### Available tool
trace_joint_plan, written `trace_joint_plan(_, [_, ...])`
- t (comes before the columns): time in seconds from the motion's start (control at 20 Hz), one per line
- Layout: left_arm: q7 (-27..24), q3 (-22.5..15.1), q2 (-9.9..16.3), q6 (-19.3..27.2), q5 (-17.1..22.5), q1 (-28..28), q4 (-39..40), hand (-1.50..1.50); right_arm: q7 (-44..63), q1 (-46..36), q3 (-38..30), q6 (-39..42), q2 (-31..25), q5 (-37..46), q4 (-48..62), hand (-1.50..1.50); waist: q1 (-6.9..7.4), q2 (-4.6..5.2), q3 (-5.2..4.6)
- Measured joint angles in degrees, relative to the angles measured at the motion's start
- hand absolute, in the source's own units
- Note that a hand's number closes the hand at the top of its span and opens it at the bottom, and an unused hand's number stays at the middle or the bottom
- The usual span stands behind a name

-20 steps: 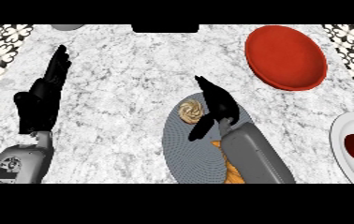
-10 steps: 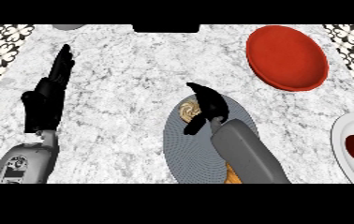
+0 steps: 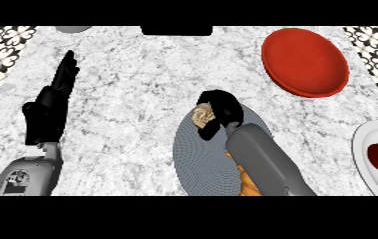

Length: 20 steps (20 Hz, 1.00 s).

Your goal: Pick the cupcake from the placemat and place it in the bowl

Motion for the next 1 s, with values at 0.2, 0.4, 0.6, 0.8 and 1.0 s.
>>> trace_joint_plan(0.2, [-0.4,0.4,-0.6,-0.7,-0.1,0.4,-0.2,0.00,-1.3,0.4,1.3,-2.5,0.1,-0.8,-0.4,1.50,-0.02,0.03,0.02])
trace_joint_plan(0.4, [0.0,0.7,-0.7,-1.1,-0.2,-0.5,0.4,0.00,0.0,2.3,8.2,-1.9,0.1,-1.1,-4.8,1.50,0.16,0.00,0.03])
trace_joint_plan(0.6, [-0.3,0.9,-1.0,-1.1,-0.3,-2.1,2.1,0.00,3.7,2.2,18.7,-0.8,0.4,-2.5,-10.1,1.50,0.69,0.16,0.07])
trace_joint_plan(0.8, [0.5,1.2,-0.8,-1.3,-0.6,-2.0,1.4,0.00,10.6,3.3,25.2,-2.7,0.6,-3.4,-19.7,1.50,0.30,0.10,0.12])
trace_joint_plan(1.0, [0.2,1.6,-0.9,-1.0,-0.8,-1.4,1.4,0.00,14.8,4.7,25.8,-8.4,0.7,-2.0,-29.5,1.50,-0.30,-0.01,0.14])
